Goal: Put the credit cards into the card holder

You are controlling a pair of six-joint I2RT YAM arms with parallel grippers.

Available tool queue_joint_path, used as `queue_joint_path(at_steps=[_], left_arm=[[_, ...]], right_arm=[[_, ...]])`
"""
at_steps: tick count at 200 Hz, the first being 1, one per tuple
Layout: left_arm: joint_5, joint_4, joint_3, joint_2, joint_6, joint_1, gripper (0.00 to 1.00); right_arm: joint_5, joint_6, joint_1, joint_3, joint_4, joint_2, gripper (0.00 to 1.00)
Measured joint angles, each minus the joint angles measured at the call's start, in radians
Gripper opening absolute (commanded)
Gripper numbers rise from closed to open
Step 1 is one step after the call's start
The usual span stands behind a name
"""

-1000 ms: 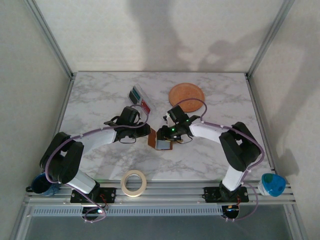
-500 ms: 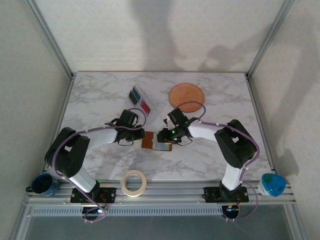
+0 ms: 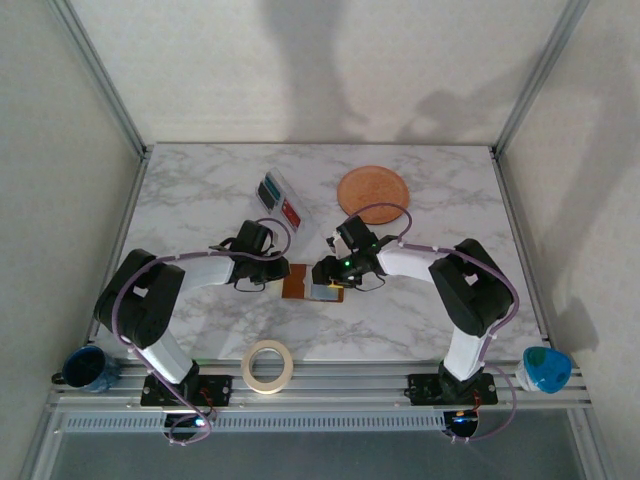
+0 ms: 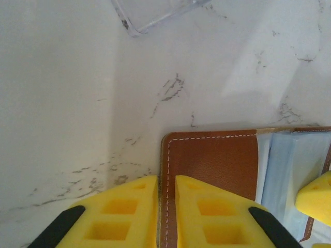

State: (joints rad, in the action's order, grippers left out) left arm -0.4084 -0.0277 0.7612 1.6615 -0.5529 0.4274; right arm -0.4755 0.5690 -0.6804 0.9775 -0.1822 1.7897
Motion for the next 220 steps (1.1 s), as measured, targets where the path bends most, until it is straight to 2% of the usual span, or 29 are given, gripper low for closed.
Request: queue_joint_path(at_steps=[113, 168, 220], left_arm=[[-0.012, -0.068, 0.045, -0.137, -0.005, 0.0, 0.23], [0.06, -0.158, 0.171, -0.203, 0.004, 0.0, 0.25], [0.103, -0.217, 0.27, -0.205, 0.011, 0.0, 0.4]], right_arm=[[0.002, 0.019, 0.004, 0.015, -0.068, -0.089, 0.62], [0.028, -0.005, 0.035, 0.068, -0.121, -0.17, 0.64], [0.095, -0.101, 0.052, 0.191, -0.213, -0.171, 0.64]])
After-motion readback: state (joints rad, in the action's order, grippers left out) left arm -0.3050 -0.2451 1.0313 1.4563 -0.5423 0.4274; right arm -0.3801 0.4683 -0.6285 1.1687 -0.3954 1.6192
